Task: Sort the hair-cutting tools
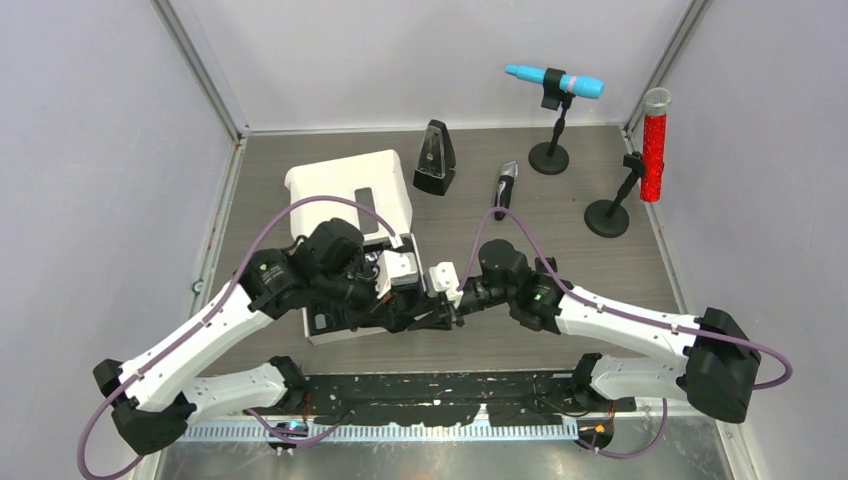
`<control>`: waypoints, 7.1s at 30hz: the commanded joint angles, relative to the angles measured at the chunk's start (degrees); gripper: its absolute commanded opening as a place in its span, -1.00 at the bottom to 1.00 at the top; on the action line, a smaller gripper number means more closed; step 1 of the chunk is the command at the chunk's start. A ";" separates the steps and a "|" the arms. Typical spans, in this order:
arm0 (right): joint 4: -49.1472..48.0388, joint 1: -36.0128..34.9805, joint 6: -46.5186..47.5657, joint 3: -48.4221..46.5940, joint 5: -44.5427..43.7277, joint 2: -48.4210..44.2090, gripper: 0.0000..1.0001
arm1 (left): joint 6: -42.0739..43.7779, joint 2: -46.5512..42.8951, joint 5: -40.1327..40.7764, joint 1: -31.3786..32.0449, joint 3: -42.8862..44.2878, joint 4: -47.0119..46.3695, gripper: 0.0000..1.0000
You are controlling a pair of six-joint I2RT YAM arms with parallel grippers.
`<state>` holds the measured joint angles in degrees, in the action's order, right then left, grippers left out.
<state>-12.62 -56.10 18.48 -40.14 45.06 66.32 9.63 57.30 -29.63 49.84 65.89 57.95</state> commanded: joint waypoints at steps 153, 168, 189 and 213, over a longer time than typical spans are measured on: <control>-32.03 -4.09 -40.10 27.09 -65.23 -12.42 0.39 | -62.93 -16.28 66.33 5.18 -28.94 -13.56 -0.77; -30.80 -4.07 -40.82 29.94 -68.92 -16.51 0.39 | -62.10 -6.24 61.58 1.52 -28.80 -16.29 -0.76; -31.46 -4.02 -40.80 30.65 -70.07 -16.94 0.39 | -65.20 2.55 59.35 0.17 -27.11 -13.15 -0.73; -30.64 -4.01 -40.99 31.44 -71.22 -18.93 0.39 | -68.17 7.67 56.98 0.17 -19.16 -1.77 -0.07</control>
<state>-41.52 -59.99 -21.65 -8.71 -24.73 48.34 -58.08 65.52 27.59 50.22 44.16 53.43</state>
